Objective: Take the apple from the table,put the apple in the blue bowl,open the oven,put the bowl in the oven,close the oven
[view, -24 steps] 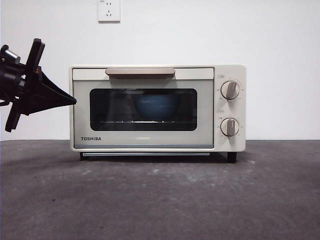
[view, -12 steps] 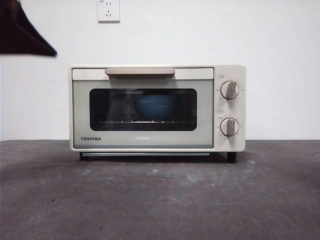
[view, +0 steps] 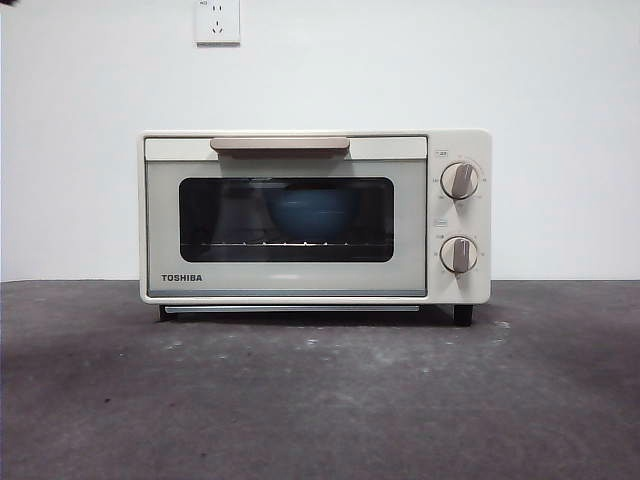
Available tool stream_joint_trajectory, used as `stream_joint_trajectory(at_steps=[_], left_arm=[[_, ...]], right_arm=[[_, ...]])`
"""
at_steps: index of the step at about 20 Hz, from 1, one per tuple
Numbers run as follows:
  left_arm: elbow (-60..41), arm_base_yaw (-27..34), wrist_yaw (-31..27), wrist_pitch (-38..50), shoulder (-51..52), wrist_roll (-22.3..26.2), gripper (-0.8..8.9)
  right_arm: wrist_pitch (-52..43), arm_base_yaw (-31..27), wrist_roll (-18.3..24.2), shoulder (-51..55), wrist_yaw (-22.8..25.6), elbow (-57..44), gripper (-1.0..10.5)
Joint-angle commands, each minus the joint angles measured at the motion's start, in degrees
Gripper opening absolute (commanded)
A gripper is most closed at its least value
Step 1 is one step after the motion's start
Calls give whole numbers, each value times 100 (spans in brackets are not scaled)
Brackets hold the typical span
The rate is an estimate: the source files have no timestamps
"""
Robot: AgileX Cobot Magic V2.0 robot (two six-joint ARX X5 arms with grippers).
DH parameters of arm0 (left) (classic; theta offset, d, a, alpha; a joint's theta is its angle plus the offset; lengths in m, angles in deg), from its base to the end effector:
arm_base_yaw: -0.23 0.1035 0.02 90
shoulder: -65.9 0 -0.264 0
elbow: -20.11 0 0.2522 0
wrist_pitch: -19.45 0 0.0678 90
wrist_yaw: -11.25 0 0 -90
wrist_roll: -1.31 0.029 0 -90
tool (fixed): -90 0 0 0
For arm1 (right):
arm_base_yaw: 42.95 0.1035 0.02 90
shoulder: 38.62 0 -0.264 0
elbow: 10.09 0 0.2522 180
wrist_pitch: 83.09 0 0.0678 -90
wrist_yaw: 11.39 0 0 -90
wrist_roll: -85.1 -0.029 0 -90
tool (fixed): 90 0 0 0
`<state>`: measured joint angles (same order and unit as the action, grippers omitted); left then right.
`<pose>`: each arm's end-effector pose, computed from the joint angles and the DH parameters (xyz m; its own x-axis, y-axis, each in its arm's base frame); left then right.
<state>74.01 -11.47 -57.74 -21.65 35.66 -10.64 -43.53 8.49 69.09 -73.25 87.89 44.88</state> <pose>0.1090 -0.0332 0.3092 0.7994 -0.5317 -0.2798 0.4521 0.8390 -0.3027 0.0849 0.0990 0.3094 0.7070 0.6282 -0.3249 -0.5940 0.7768 0.2094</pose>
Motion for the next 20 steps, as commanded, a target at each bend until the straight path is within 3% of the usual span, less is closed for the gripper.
stream_joint_trajectory(at_steps=[1,6,9,14,20], left_arm=[[72,-17,-35,-219,157,232,7],[72,-17,-33,-555,297,243,7],[72,-17,-33,-570,302,240,7],[72,-17,-31,-568,299,229,7],[72,-17,-31,-570,295,229,7]], right_arm=[[-739,72,61,-35,-120,-337,37],[-1639,72,118,-68,-105,-638,3],[-1700,70,212,-127,63,-638,3],[-1648,61,188,-125,769,-638,3],[-1976,59,173,-114,791,-636,3]])
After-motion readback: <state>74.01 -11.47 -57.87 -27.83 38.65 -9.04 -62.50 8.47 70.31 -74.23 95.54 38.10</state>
